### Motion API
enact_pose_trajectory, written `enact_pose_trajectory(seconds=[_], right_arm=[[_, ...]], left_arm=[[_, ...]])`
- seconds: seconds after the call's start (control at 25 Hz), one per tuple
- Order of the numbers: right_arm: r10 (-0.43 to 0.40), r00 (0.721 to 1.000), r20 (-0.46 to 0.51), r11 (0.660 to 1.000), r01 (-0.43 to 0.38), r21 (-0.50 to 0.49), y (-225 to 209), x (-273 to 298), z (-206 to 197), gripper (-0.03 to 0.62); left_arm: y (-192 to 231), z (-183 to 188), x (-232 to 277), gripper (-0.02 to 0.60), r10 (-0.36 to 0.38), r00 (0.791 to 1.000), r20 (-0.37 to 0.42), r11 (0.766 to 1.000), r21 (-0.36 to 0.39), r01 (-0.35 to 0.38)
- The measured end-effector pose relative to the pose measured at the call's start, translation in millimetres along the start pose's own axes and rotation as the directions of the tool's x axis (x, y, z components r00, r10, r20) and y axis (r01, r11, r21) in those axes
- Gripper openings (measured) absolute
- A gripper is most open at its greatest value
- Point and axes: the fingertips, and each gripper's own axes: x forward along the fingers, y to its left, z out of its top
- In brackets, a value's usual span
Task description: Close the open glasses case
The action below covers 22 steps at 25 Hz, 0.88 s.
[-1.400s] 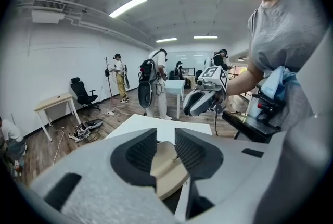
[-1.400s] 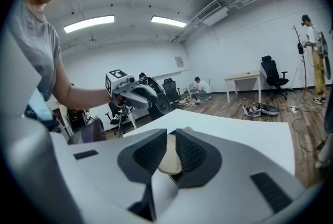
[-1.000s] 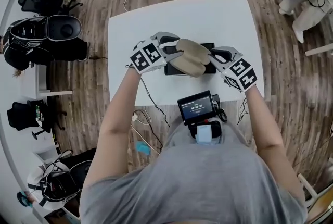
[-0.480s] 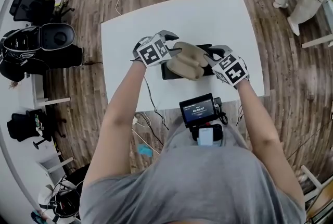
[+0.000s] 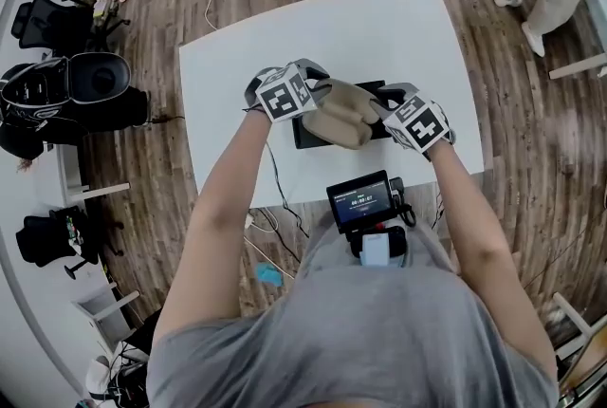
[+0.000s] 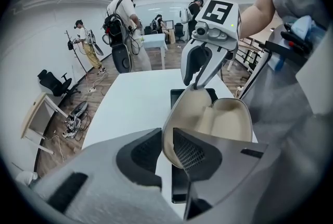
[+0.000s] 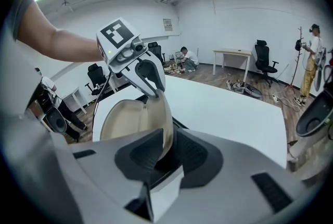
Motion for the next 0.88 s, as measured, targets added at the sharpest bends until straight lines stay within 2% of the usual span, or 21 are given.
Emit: enact_pose_trajectory(seconds=[0.32,0.4,0.52,0.64,0.88], right_arm=[[-0.002,1.000,-0.029,0.998,0.000,-0.068,1.6,-0.6,1.2,0.057],[-0.019,1.000,-0.014,0.991,0.017,-0.130,-1.0,-2.9,10.9,0.054],[-0.060,0.998,-0.004,0.972,0.057,-0.227,-9.3,-4.3,20.3,0.051],[-0.093,0.995,0.030,0.937,0.098,-0.336,-14.1,-4.1,31.5,0.049],[-0.121,0.984,0.130,0.834,0.172,-0.525,-5.9,-3.4,38.1,0.046]], left_arm=[[-1.5,-0.3,-3.9,0.041,0.017,1.000,-0.018,1.000,0.026,-0.016],[-3.6,-0.3,-6.8,0.041,0.032,0.999,-0.013,0.999,0.022,-0.032],[-2.2,2.4,-15.5,0.043,0.094,0.996,0.014,0.996,-0.001,-0.094],[-2.1,3.7,-26.7,0.043,0.189,0.981,0.040,0.982,-0.032,-0.188],[-20.9,-5.7,-34.0,0.043,0.356,0.932,0.064,0.934,-0.067,-0.352]])
